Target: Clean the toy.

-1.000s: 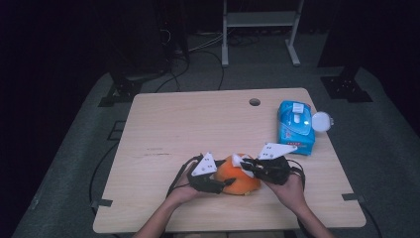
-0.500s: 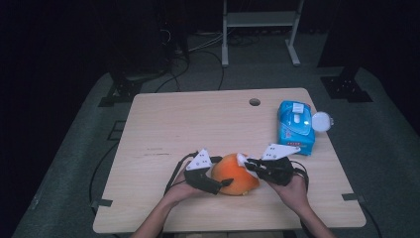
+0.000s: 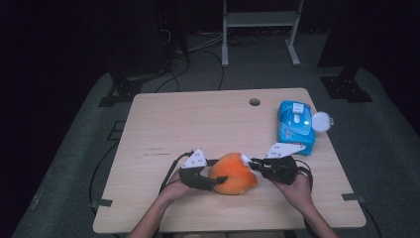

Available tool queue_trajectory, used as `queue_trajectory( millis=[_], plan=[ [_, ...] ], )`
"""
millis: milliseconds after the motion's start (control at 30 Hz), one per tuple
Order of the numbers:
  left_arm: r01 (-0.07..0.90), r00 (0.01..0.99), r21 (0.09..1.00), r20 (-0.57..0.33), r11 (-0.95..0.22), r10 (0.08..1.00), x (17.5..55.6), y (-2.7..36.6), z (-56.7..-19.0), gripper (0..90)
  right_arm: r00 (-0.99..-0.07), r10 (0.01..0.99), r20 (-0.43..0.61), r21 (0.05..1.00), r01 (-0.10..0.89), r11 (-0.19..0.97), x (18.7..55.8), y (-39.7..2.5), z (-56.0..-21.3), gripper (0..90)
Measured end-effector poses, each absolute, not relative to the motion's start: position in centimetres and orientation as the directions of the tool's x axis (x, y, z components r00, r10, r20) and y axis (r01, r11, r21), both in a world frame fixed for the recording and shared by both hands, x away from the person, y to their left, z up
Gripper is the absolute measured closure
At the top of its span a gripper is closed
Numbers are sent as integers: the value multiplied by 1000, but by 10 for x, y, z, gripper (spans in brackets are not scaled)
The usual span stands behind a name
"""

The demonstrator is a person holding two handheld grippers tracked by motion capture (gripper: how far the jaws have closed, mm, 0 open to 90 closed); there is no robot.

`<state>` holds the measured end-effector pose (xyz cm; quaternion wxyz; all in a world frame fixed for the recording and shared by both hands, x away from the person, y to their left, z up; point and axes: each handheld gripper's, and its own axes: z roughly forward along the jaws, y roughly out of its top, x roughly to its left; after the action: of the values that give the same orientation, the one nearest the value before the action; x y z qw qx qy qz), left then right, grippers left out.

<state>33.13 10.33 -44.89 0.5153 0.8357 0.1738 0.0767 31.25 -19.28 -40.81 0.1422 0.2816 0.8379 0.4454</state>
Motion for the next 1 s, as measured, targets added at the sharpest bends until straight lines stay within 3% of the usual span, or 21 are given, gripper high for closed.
queue_trajectory(
  millis=[333, 700, 1000],
  plan=[
    [214, 929, 888, -57, -406, 365, 332, 104, -451, 329, -851, 525, -7, 848, 273, 454, 297, -168, -403, 799],
    [231, 927, 892, -80, -388, 367, 335, 107, -453, 329, -824, 565, 48, 825, 352, 443, 308, -187, -412, 800],
    [240, 925, 889, -89, -389, 369, 336, 111, -454, 329, -864, 504, 16, 821, 299, 487, 294, -180, -410, 801]
  ],
)
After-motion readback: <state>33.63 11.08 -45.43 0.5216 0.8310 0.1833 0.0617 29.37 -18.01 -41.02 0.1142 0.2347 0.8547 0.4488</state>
